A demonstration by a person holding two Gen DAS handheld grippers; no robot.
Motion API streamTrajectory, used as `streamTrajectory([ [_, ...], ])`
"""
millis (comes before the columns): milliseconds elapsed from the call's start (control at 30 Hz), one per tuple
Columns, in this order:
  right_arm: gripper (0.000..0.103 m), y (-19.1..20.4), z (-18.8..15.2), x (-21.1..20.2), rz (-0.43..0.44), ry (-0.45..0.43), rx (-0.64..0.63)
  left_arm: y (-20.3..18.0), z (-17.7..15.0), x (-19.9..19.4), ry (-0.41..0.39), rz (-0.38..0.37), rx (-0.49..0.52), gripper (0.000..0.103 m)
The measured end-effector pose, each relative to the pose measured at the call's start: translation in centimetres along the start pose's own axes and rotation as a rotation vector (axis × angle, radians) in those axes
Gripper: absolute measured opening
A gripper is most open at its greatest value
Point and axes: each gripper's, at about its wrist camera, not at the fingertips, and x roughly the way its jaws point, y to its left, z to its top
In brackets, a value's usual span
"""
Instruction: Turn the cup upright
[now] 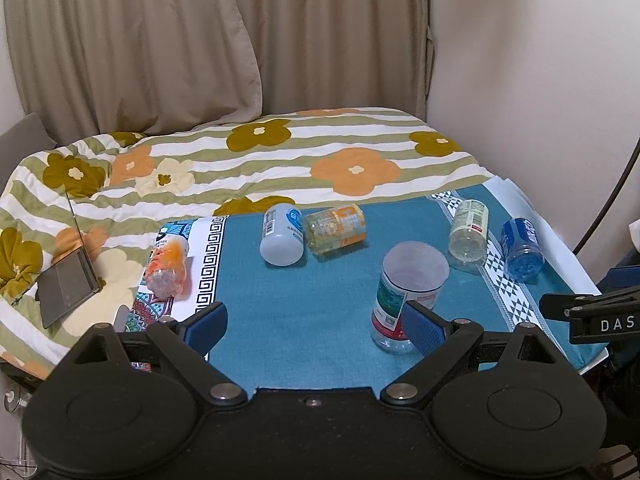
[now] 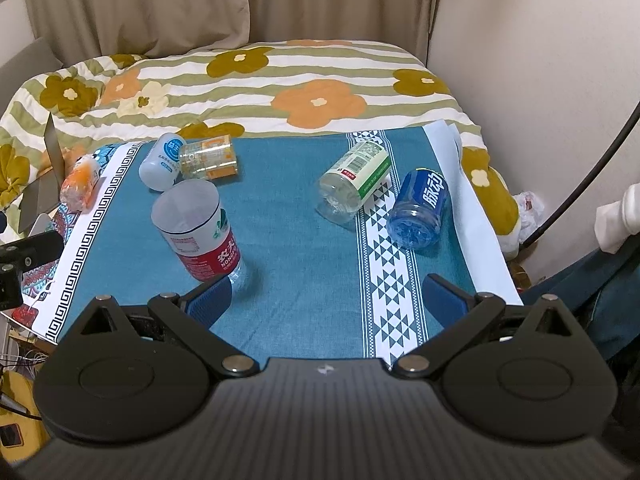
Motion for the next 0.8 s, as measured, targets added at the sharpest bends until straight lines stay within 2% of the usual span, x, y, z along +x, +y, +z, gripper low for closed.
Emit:
streamTrajectory([
  [367,0.103,0.04,0.02,-0.02,-0.001,0.0,-0.002,0.33,-0.06,-0.14,-0.004,0.008,-0.011,0.097],
  [567,0.103,0.05,0.03,-0.03,-0.001,-0.001,-0.003,0.22,-0.06,-0.15,-0.014,0.061,0.01,0.102],
  [800,0.103,0.3,0.07,0.2,0.013,-0.009,-0.017,0.6,-0.02,-0.31,-0.034,0.051,0.001,0.103],
])
